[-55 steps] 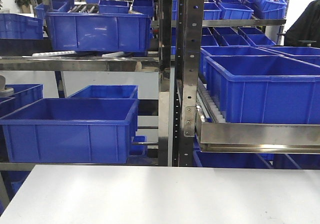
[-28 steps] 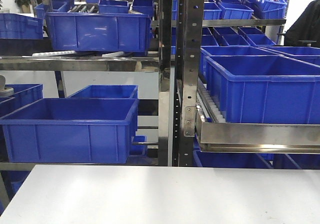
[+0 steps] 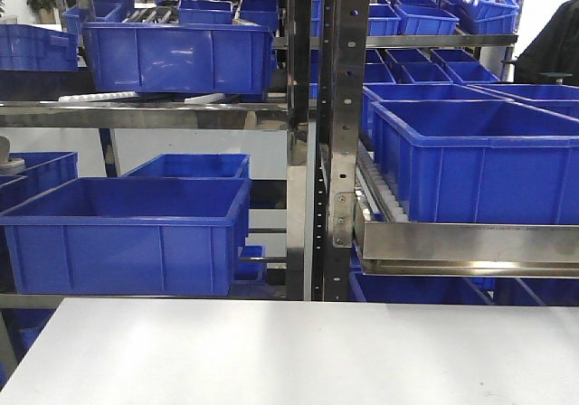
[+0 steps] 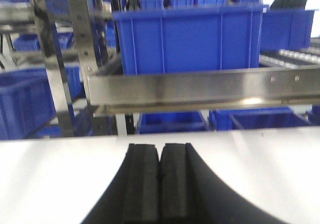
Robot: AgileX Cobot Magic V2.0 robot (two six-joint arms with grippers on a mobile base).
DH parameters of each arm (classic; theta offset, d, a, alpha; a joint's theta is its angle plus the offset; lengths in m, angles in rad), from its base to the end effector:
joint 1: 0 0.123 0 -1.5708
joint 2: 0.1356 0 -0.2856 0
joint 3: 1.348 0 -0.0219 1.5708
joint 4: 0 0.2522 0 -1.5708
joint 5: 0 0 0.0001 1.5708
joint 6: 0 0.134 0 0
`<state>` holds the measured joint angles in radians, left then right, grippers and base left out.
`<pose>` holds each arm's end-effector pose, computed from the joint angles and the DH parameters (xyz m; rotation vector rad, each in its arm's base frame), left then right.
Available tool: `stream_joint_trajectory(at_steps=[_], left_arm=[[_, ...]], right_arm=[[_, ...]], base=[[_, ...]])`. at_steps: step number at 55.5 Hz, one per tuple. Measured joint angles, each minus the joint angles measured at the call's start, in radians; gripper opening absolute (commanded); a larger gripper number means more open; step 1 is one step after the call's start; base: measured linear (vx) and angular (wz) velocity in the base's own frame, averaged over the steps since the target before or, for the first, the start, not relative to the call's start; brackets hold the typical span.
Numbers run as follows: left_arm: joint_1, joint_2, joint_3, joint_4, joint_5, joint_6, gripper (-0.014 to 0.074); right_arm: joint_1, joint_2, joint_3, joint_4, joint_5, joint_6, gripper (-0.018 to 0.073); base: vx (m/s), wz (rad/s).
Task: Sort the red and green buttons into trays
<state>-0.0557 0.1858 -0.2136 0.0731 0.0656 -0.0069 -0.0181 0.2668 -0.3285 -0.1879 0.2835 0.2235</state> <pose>0.1107 -0.0055 0.2705 0.0887 1.5186 0.0119 0.1159 -0.0091 0.2765 0.0909 1.6981 -0.0259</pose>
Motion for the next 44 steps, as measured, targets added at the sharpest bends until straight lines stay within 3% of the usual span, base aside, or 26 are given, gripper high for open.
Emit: stream_joint_trajectory(at_steps=[10, 29, 36, 44], left_arm=[[0.0, 0.175, 0.005, 0.0, 0.065, 0.001, 0.0011], [0.0, 0.396, 0.011, 0.0, 0.053, 0.001, 0.0038], [0.0, 0.455, 0.011, 0.0, 0.016, 0.001, 0.0093], [0.0, 0.523, 0.011, 0.0, -0.029, 0.007, 0.0223]], right_arm=[[0.0, 0.138, 0.0, 0.0, 0.02, 0.0, 0.0052], [0.0, 0.33, 0.0, 0.0, -0.013, 0.0, 0.0229], [0.0, 0.379, 0.0, 0.0, -0.021, 0.001, 0.0294], [0.0, 0.415, 0.0, 0.0, -0.021, 0.001, 0.0338]], base=[[0.0, 0.0], [0.0, 0.0], [0.0, 0.0], [0.0, 0.0]])
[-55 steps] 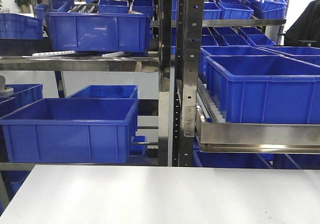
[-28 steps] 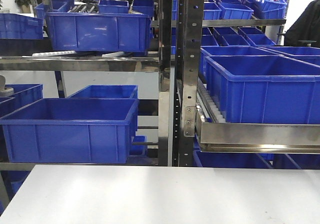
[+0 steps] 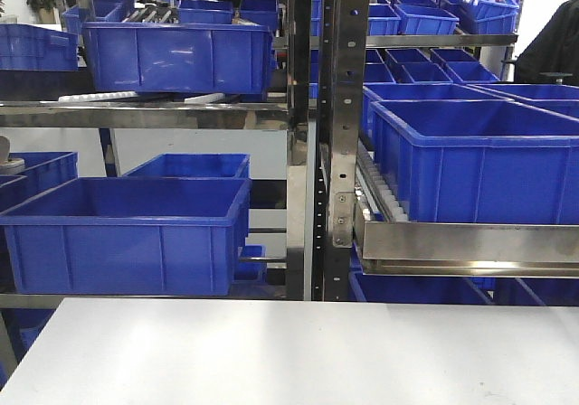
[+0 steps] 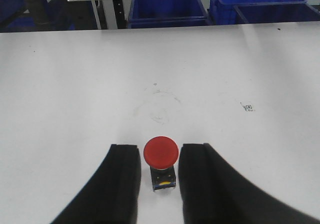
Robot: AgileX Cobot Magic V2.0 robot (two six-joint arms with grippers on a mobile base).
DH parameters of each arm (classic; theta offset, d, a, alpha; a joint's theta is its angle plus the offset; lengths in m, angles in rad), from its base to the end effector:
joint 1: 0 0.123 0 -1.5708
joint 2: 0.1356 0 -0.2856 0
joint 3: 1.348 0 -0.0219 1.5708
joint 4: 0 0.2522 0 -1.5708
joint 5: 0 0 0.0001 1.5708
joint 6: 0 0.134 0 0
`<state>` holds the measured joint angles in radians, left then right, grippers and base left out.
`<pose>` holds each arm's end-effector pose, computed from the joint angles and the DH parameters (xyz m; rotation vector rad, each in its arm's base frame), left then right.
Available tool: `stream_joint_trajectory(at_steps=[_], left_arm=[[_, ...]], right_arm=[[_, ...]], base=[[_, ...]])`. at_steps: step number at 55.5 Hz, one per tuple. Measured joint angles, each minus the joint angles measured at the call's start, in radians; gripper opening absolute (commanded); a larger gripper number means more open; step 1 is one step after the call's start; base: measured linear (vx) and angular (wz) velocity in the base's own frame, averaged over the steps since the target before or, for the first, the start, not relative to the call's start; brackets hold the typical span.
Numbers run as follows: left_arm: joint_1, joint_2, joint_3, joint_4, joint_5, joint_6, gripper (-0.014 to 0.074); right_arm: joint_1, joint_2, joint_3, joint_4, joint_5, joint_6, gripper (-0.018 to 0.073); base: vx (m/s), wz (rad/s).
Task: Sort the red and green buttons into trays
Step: 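Lower left gripper over green button and right gripper over red button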
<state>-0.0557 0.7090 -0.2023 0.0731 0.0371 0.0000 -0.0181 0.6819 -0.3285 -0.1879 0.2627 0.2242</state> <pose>0.1696 -0.0091 0.1947 0.1287 2.0232 0.0137 0.1694 -0.0096 0.2190 0.0929 2.0927 -0.0360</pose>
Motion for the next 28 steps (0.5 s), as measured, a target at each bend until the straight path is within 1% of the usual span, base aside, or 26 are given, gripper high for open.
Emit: stream_joint_trajectory(at_steps=[8, 14, 20, 28], left_arm=[[0.0, 0.063, 0.0, 0.0, -0.037, 0.0, 0.0395], [0.0, 0.1, 0.0, 0.0, -0.075, 0.0, 0.0486], [0.0, 0.13, 0.0, 0.0, -0.131, 0.0, 0.0528], [0.0, 0.179, 0.0, 0.0, -0.201, -0.006, 0.0535]], right_arm=[[0.0, 0.009, 0.0, 0.0, -0.002, 0.0, 0.0349], [0.0, 0.009, 0.0, 0.0, -0.003, 0.0, 0.0349], [0.0, 0.009, 0.0, 0.0, -0.003, 0.0, 0.0351], [0.0, 0.009, 0.0, 0.0, 0.002, 0.0, 0.0351]], base=[[0.0, 0.0], [0.0, 0.0], [0.0, 0.0], [0.0, 0.0]])
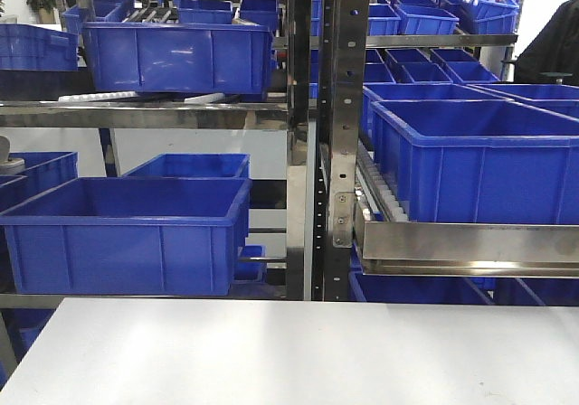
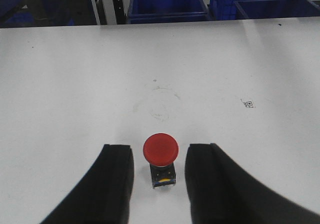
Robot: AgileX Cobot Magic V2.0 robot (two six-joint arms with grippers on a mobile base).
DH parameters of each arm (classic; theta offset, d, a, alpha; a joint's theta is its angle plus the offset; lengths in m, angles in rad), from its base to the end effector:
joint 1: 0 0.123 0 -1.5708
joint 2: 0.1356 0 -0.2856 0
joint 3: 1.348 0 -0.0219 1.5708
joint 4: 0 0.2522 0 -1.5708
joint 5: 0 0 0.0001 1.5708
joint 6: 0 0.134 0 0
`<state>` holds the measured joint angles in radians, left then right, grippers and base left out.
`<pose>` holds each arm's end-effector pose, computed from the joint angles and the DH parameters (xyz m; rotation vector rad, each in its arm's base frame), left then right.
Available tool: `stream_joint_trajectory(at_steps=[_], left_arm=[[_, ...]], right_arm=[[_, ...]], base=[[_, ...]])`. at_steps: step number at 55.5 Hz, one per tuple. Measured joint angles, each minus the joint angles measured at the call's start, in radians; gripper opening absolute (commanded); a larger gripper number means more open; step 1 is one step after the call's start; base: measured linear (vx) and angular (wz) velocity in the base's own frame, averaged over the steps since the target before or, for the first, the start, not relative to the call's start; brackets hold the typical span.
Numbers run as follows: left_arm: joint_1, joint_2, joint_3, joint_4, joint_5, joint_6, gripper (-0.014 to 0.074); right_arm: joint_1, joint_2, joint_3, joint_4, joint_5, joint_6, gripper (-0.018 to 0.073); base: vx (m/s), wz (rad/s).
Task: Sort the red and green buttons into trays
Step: 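Lower left gripper over green button and right gripper over red button, then close left gripper on the green-capped button and lift it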
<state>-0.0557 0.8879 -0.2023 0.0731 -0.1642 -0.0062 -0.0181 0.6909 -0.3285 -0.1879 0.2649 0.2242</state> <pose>0.1932 -0.0124 0.1864 0.1295 2.0012 -0.0054 0.1701 -0.0097 0.2172 0.0933 2.1039 -0.0368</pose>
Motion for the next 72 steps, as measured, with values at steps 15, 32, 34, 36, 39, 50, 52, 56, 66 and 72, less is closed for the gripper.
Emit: stream_joint_trajectory(at_steps=[15, 32, 34, 36, 39, 50, 52, 56, 66, 72], left_arm=[[0.0, 0.147, -0.074, 0.0, 0.082, -0.005, 0.0536], [0.0, 0.359, -0.273, -0.001, 0.212, -0.019, 0.0536], [0.0, 0.383, -0.294, -0.004, 0.226, -0.019, 0.0536], [0.0, 0.407, -0.313, -0.012, 0.238, -0.019, 0.0536], [0.0, 0.437, -0.34, -0.028, 0.255, -0.019, 0.0536], [0.0, 0.539, -0.447, -0.067, 0.362, -0.019, 0.0536], [0.0, 0.552, -0.463, -0.073, 0.385, -0.019, 0.0536], [0.0, 0.586, -0.501, -0.073, 0.427, -0.017, 0.0536], [0.0, 0.668, -0.577, -0.073, 0.501, 0.016, 0.0536], [0.0, 0.71, -0.603, -0.073, 0.523, 0.03, 0.0536]], right_arm=[[0.0, 0.0, 0.0, 0.0, 0.0, 0.0, 0.0351], [0.0, 0.0, 0.0, 0.0, 0.0, 0.0, 0.0351], [0.0, 0.0, 0.0, 0.0, 0.0, 0.0, 0.0351], [0.0, 0.0, 0.0, 0.0, 0.0, 0.0, 0.0351], [0.0, 0.0, 0.0, 0.0, 0.002, 0.0, 0.0351], [0.0, 0.0, 0.0, 0.0, 0.028, 0.0, 0.0351], [0.0, 0.0, 0.0, 0.0, 0.032, 0.0, 0.0351], [0.0, 0.0, 0.0, 0.0, 0.041, 0.0, 0.0351], [0.0, 0.0, 0.0, 0.0, 0.046, 0.0, 0.0351], [0.0, 0.0, 0.0, 0.0, 0.046, 0.0, 0.0351]], base=[[0.0, 0.0], [0.0, 0.0], [0.0, 0.0], [0.0, 0.0], [0.0, 0.0], [0.0, 0.0], [0.0, 0.0], [0.0, 0.0], [0.0, 0.0], [0.0, 0.0]])
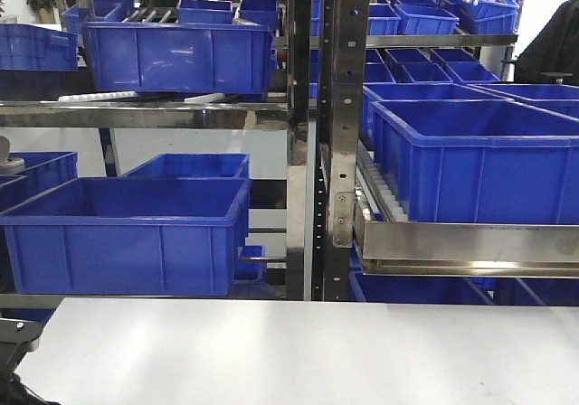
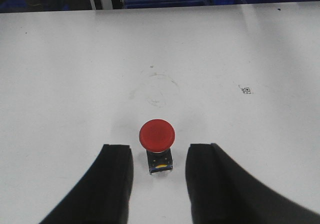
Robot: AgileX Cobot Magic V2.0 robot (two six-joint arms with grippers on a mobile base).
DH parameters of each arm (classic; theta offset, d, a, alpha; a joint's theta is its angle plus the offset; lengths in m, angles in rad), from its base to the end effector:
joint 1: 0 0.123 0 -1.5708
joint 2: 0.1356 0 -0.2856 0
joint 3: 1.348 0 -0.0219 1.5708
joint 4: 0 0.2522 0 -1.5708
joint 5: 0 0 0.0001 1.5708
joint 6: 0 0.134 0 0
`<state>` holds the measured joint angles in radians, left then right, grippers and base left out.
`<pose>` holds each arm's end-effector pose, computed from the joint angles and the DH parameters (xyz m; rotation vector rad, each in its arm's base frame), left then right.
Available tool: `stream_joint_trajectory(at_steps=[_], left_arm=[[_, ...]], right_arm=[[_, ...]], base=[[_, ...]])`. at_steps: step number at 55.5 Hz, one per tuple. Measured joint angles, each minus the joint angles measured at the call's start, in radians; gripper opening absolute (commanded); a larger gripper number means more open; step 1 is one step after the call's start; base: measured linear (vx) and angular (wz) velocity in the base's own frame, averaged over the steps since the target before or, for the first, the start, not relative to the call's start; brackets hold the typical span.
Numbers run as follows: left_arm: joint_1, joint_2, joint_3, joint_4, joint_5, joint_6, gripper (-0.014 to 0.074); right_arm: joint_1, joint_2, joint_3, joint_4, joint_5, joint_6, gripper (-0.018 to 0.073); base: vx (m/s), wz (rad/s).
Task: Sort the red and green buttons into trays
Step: 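Close left gripper on the green-capped button and lift it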
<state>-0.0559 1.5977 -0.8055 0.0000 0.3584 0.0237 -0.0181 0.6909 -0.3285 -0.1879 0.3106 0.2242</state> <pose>0.3170 -0.0177 0.1409 0.1048 2.6322 -0.0110 0.1668 -0.0107 0.2121 0.1011 2.1484 -0.0458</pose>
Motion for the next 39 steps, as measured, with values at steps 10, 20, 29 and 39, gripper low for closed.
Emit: stream_joint_trajectory(at_steps=[10, 20, 29, 39], left_arm=[[0.0, 0.053, -0.006, 0.0, 0.006, 0.005, 0.0536], [0.0, 0.077, -0.006, 0.0, 0.024, 0.005, 0.0536], [0.0, 0.077, -0.006, 0.0, 0.09, 0.006, 0.0536], [0.0, 0.074, -0.006, -0.035, 0.14, 0.006, 0.0536]], right_arm=[[0.0, 0.0, 0.0, 0.0, 0.0, 0.0, 0.0351], [0.0, 0.0, 0.0, 0.0, 0.006, 0.0, 0.0351], [0.0, 0.0, 0.0, 0.0, 0.007, 0.0, 0.0351], [0.0, 0.0, 0.0, 0.0, 0.007, 0.0, 0.0351]], base=[[0.0, 0.0], [0.0, 0.0], [0.0, 0.0], [0.0, 0.0]])
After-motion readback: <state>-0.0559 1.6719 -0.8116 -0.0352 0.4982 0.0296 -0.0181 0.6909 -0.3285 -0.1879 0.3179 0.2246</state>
